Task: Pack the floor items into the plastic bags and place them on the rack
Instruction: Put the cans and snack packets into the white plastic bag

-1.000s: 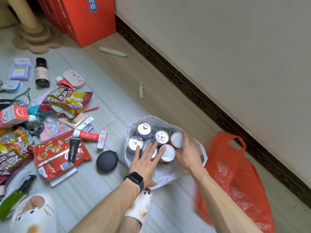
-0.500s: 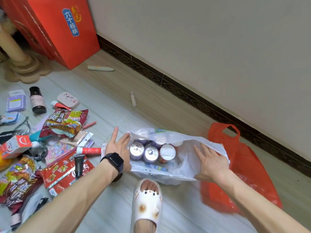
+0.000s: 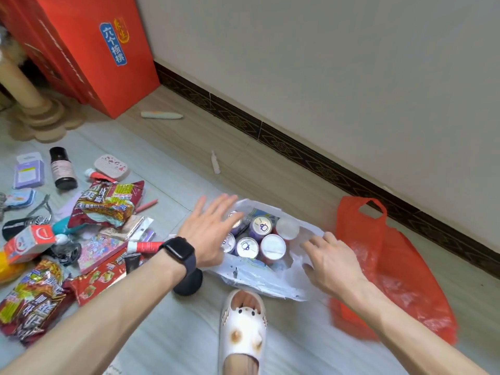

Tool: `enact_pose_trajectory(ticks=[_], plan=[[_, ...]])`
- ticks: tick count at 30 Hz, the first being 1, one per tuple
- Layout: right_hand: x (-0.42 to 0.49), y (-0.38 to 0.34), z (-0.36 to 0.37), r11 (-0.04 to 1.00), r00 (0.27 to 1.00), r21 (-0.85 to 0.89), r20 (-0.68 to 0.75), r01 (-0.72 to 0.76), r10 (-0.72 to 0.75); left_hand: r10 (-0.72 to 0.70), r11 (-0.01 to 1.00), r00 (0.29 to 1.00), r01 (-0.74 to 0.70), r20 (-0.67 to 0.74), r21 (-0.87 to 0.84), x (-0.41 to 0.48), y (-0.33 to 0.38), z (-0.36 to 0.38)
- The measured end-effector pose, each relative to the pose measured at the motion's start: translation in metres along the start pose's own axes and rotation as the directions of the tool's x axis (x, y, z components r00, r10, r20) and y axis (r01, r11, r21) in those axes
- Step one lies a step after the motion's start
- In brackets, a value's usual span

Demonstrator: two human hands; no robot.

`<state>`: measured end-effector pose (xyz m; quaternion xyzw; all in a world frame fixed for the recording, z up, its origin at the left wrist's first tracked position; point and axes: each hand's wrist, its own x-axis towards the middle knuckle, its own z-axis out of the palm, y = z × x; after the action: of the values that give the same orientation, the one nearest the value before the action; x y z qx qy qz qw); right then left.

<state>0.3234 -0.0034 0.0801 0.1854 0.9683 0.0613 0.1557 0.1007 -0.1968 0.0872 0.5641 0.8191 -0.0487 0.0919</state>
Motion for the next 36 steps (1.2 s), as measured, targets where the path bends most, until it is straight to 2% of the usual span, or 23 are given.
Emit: enact_pose_trajectory(ticks=[1, 2, 3, 4, 5, 7, 8, 11, 16, 18, 21, 24, 27, 29, 31, 34, 36], plan=[[0.003, -0.002, 0.001, 0.999, 0.994, 0.009, -0.101, 0.035, -0.034, 0.119, 0.993, 0.992, -0.118, -0.043, 0.011, 0.007, 0.01, 0.002], [0.005, -0.004, 0.003, 0.998, 0.982, 0.016, -0.183, 0.055, -0.051, 0.209, 0.978, 0.978, -0.208, -0.029, 0.032, 0.014, 0.021, 0.005], [0.006, -0.005, 0.005, 0.998, 0.981, 0.027, -0.189, 0.058, -0.052, 0.231, 0.972, 0.972, -0.233, 0.04, 0.035, 0.02, 0.03, 0.007], [0.008, -0.004, 0.009, 0.999, 0.992, 0.016, -0.125, 0.034, -0.031, 0.186, 0.98, 0.976, -0.192, 0.116, 0.045, 0.024, 0.034, 0.012], [0.008, -0.001, 0.016, 1.0, 1.0, -0.008, -0.001, -0.019, 0.019, 0.106, 0.988, 0.977, -0.125, 0.184, 0.095, 0.028, 0.034, 0.017], [0.006, 0.011, 0.027, 0.986, 0.964, -0.096, 0.22, -0.133, 0.151, -0.056, 0.97, 0.97, -0.003, 0.235, 0.245, 0.034, 0.021, 0.026], [0.006, 0.019, 0.03, 0.977, 0.936, -0.12, 0.288, -0.177, 0.205, -0.107, 0.948, 0.963, 0.024, 0.247, 0.317, 0.035, 0.011, 0.031], [0.008, 0.031, 0.032, 0.971, 0.918, -0.117, 0.319, -0.207, 0.234, -0.094, 0.942, 0.963, 0.004, 0.254, 0.336, 0.035, -0.006, 0.042], [0.018, 0.016, 0.002, 0.996, 0.973, 0.06, 0.222, -0.073, 0.058, 0.071, 0.993, 0.98, -0.087, 0.186, 0.084, 0.029, -0.003, 0.034], [0.016, 0.003, -0.015, 0.982, 0.998, 0.189, 0.052, 0.025, -0.035, 0.143, 0.99, 0.982, -0.142, 0.12, -0.016, 0.022, -0.008, 0.018], [0.01, -0.026, -0.043, 0.903, 0.964, 0.386, -0.247, 0.189, -0.096, 0.182, 0.982, 0.983, -0.182, 0.003, -0.042, -0.005, -0.026, -0.011], [0.014, -0.07, -0.067, 0.826, 0.925, 0.476, -0.356, 0.301, -0.132, -0.007, 1.0, 1.0, 0.008, 0.026, -0.026, -0.051, -0.073, -0.032], [0.021, -0.119, -0.083, 0.768, 0.893, 0.5, -0.403, 0.4, -0.202, -0.255, 0.966, 0.966, 0.257, 0.051, -0.04, -0.113, -0.129, -0.04], [0.028, -0.148, -0.088, 0.738, 0.876, 0.501, -0.403, 0.452, -0.263, -0.407, 0.908, 0.911, 0.412, 0.065, -0.081, -0.155, -0.157, -0.03], [0.038, -0.178, -0.087, 0.729, 0.859, 0.46, -0.344, 0.506, -0.379, -0.54, 0.827, 0.834, 0.551, 0.111, -0.117, -0.196, -0.176, -0.01], [0.054, -0.221, -0.073, 0.715, 0.803, 0.37, -0.215, 0.594, -0.556, -0.642, 0.721, 0.739, 0.673, 0.207, -0.165, -0.244, -0.187, 0.039], [0.064, -0.251, -0.058, 0.704, 0.77, 0.329, -0.139, 0.629, -0.623, -0.695, 0.641, 0.66, 0.749, 0.286, -0.17, -0.267, -0.189, 0.075]])
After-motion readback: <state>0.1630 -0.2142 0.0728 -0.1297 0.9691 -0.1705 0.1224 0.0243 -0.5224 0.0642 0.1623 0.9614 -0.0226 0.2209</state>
